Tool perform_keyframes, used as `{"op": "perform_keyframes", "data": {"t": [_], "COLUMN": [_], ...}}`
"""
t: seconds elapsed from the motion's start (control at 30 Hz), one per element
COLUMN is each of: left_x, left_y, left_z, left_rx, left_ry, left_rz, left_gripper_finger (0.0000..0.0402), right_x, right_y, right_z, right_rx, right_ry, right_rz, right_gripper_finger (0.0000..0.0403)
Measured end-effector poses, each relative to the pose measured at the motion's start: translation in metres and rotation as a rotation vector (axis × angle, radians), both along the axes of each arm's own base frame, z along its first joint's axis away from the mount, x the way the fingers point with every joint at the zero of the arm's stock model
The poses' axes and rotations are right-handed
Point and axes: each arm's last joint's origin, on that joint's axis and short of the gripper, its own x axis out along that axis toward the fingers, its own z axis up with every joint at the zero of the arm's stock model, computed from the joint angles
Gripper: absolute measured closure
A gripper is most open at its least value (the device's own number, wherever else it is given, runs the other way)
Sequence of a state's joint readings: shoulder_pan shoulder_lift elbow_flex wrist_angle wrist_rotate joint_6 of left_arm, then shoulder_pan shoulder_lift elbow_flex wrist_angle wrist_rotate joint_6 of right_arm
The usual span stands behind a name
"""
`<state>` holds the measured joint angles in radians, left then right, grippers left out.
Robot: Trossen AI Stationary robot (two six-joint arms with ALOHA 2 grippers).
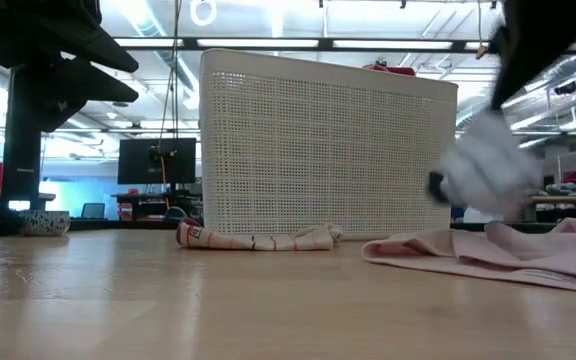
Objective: Sort clothes
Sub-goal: Put the white striped sock into the white bin
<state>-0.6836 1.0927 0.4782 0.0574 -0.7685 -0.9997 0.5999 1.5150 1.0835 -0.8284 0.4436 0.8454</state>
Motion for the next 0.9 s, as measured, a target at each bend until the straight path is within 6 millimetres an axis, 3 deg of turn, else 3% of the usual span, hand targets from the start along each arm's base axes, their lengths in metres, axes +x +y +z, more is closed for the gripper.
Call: {"op": "perform_keyframes", "data": {"t": [0.27,0.37,0.5,0.7,0.9], "left_x": [0.0,0.001,0.004,0.012,0.019], "left_y": [0.0,0.0,-0.003,-0.01,-0.016], "left_z": [0.0,-0.002,-0.009,-0.023,-0.034], "left_rx": [0.027,0.034,0.057,0.061,0.06], "left_ry": [0.007,0.013,0.043,0.065,0.075], "left_rz": [-0.011,-0.011,-0.011,-0.026,-0.036], "left_gripper_finger": [0.0244,0.0244,0.0244,0.0244,0.0244], "right_x": [0.004,0.006,0.015,0.038,0.053], "right_y": [-0.017,-0.036,-0.07,-0.138,-0.206], "right_z": [0.118,0.16,0.201,0.222,0.206], "right_rx": [-0.25,-0.325,-0.403,-0.474,-0.37], "right_ry": [-0.087,-0.163,-0.235,-0.295,-0.289], "right_rz": [-0.002,-0.012,-0.038,-0.136,-0.24], "right_gripper_finger": [0.0403,0.0403,0.0403,0.0403,0.0386]}}
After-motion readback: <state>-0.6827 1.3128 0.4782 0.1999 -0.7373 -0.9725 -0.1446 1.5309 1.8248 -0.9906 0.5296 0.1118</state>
